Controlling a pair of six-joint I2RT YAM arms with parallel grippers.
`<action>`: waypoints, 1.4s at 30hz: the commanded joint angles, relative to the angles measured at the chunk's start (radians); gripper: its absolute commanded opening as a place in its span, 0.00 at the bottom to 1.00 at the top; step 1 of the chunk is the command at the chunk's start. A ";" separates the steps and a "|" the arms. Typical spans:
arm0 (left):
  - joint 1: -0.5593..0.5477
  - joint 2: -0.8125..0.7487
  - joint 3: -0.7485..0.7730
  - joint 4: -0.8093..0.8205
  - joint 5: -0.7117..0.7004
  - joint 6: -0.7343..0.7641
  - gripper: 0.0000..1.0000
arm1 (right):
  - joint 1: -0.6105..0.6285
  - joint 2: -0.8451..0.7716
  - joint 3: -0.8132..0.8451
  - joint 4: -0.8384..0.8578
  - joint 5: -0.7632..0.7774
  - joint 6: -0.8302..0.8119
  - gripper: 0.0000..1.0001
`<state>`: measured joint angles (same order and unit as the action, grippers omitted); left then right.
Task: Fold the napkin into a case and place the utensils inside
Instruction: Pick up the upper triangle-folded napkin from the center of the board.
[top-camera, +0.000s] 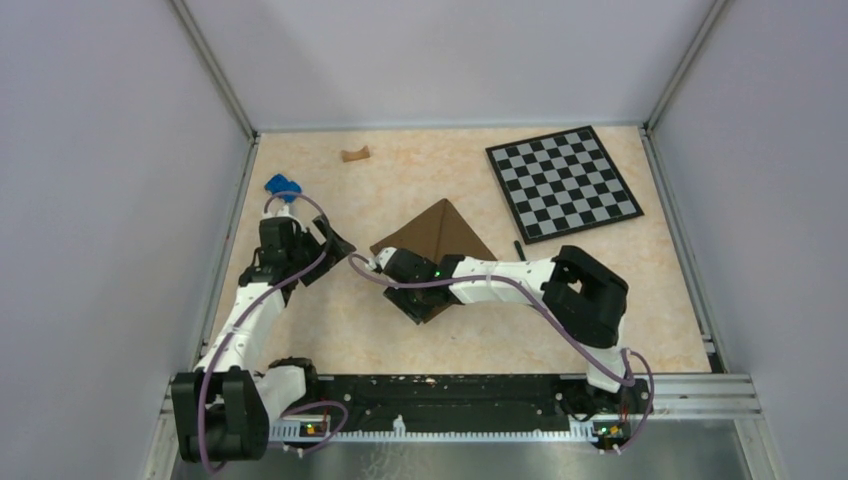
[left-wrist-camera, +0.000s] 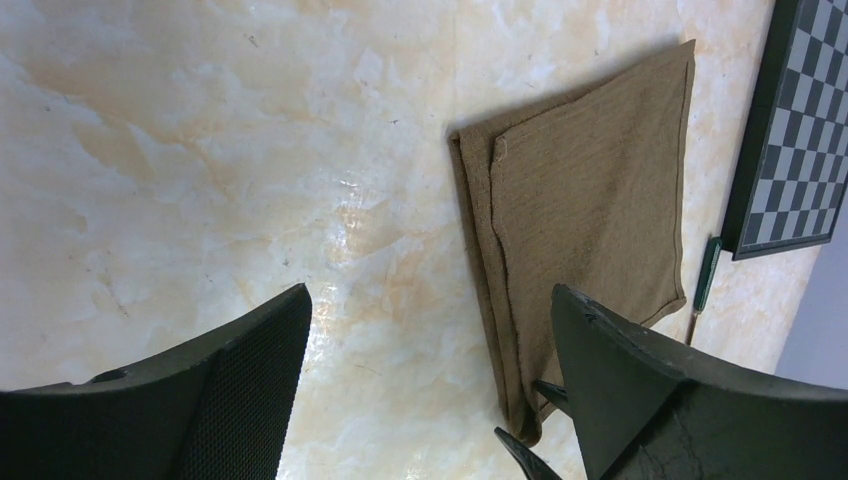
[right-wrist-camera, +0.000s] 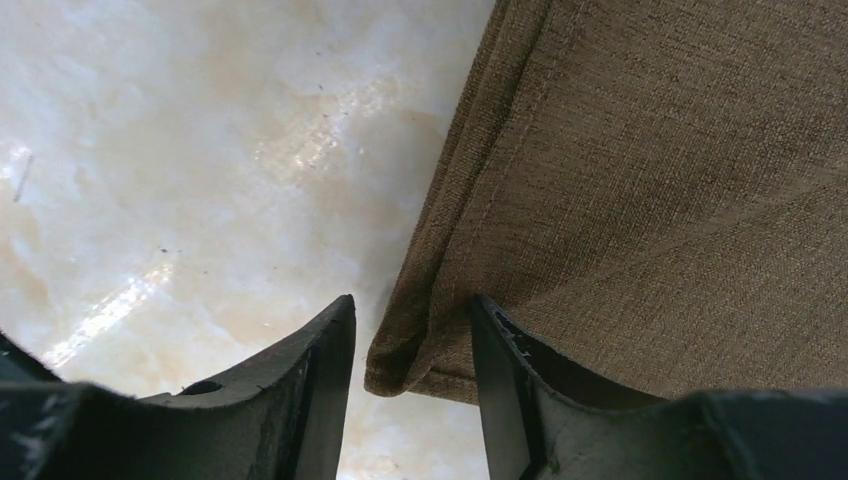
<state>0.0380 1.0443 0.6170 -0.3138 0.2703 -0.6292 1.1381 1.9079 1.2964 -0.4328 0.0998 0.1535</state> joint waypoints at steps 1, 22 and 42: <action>0.006 -0.001 -0.017 0.067 0.037 0.001 0.93 | 0.007 0.018 0.039 -0.006 0.047 -0.023 0.45; 0.003 0.124 -0.056 0.203 0.319 -0.053 0.99 | 0.033 0.007 -0.060 0.099 0.223 -0.019 0.05; -0.206 0.380 -0.281 0.831 0.262 -0.614 0.72 | -0.054 -0.194 -0.183 0.260 0.030 0.065 0.00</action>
<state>-0.1509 1.3808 0.3416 0.3824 0.5953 -1.1660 1.1011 1.7771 1.1278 -0.2363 0.1783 0.1947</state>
